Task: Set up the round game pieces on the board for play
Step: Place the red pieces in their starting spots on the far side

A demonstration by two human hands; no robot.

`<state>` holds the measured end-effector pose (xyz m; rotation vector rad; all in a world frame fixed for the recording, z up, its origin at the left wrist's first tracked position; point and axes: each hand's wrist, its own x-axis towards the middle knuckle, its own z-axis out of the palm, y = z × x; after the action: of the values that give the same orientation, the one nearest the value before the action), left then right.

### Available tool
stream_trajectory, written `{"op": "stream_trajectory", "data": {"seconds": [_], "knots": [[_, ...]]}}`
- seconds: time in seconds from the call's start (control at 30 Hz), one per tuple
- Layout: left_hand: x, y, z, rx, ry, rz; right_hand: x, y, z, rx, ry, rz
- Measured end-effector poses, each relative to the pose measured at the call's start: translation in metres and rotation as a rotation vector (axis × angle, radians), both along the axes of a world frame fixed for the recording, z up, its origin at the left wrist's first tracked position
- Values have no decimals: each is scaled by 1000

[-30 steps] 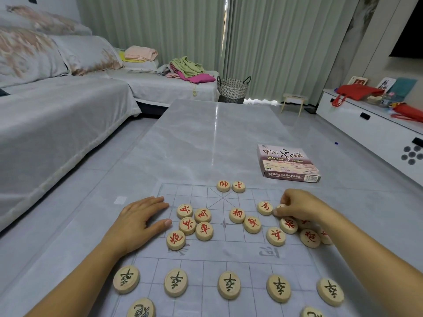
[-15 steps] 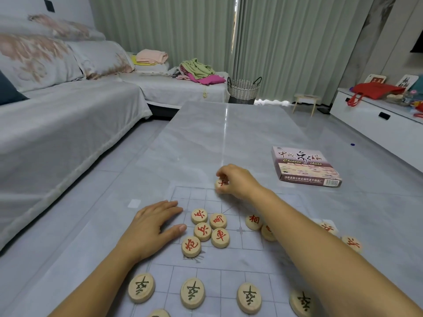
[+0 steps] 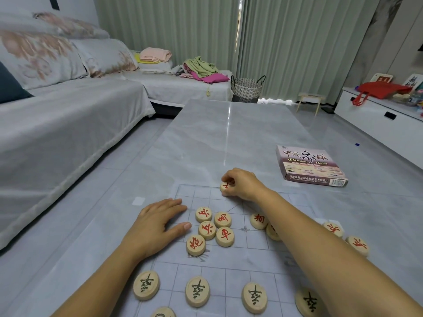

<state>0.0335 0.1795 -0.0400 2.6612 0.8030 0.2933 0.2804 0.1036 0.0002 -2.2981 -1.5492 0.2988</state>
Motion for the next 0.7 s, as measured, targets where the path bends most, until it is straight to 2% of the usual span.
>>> {"op": "stream_trajectory", "data": {"seconds": [0.53, 0.7], "knots": [[0, 2, -3, 20, 12, -3, -1, 1, 0, -6, -7, 18], [-1, 4, -4, 23, 2, -2, 7, -10, 8, 84, 111, -27]]}}
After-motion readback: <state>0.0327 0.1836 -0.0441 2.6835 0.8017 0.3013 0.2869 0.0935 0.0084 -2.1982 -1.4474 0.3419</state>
